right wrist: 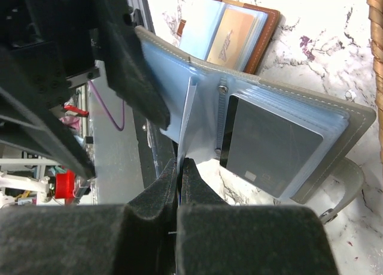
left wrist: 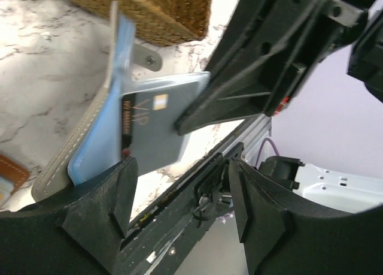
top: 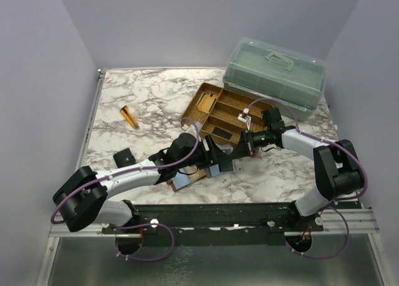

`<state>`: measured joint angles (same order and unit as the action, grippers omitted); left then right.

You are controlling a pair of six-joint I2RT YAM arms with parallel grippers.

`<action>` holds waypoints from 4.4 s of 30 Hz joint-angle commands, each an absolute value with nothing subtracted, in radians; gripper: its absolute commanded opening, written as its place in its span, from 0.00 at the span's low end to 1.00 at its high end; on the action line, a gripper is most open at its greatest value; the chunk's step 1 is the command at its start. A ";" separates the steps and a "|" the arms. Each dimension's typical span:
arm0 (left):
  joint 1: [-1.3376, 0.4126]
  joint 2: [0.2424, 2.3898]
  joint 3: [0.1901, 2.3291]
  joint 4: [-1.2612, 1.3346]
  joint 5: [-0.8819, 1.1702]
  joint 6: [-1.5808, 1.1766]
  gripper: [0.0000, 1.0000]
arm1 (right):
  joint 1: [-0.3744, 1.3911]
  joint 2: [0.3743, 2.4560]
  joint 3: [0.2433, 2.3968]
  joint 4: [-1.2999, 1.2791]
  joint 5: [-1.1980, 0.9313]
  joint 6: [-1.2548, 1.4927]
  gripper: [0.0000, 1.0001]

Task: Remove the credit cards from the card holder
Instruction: Remove the credit card from the card holder, then place the credit card in the storage box.

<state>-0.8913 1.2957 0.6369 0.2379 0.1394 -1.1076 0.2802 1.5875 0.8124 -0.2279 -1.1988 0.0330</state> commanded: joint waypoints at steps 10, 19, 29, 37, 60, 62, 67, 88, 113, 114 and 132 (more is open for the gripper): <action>-0.792 1.298 0.472 0.542 0.274 -1.071 0.66 | 0.278 1.560 0.816 -0.180 -1.347 0.062 0.00; -0.786 1.395 0.462 0.805 0.402 -1.135 0.47 | 0.278 1.575 0.818 -0.175 -1.367 0.073 0.00; -0.767 1.407 0.412 0.810 0.378 -1.144 0.47 | 0.277 1.565 0.813 -0.161 -1.418 0.085 0.00; -0.766 1.450 0.445 0.911 0.461 -1.159 0.34 | 0.278 1.574 0.807 -0.135 -1.489 0.106 0.00; -0.669 1.369 0.316 1.078 0.565 -1.156 0.00 | 0.250 1.570 0.806 -0.143 -1.424 0.098 0.00; -0.643 1.350 0.304 1.079 0.566 -1.168 0.00 | 0.250 1.564 0.818 -0.193 -1.371 0.046 0.00; -0.544 1.234 0.282 1.046 0.565 -1.245 0.00 | 0.254 1.573 0.863 -0.368 -1.267 -0.159 0.00; -0.474 1.631 0.713 0.733 0.355 -1.393 0.00 | 0.356 1.595 0.937 -0.639 -1.071 -0.536 0.00; -0.696 1.837 0.921 0.390 -0.211 -1.763 0.00 | 0.354 1.588 0.952 -0.644 -1.057 -0.519 0.00; -0.698 1.841 0.928 0.380 -0.212 -1.765 0.00 | 0.354 1.588 0.951 -0.643 -1.058 -0.518 0.00; -0.719 1.879 0.997 0.268 -0.197 -1.760 0.31 | 0.351 1.592 0.954 -0.644 -1.061 -0.511 0.00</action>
<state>-0.7155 1.8462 0.9695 0.3614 -0.1883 -1.7348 0.3561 1.5932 0.9287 -0.6319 -1.0622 -0.5144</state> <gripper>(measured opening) 0.206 0.006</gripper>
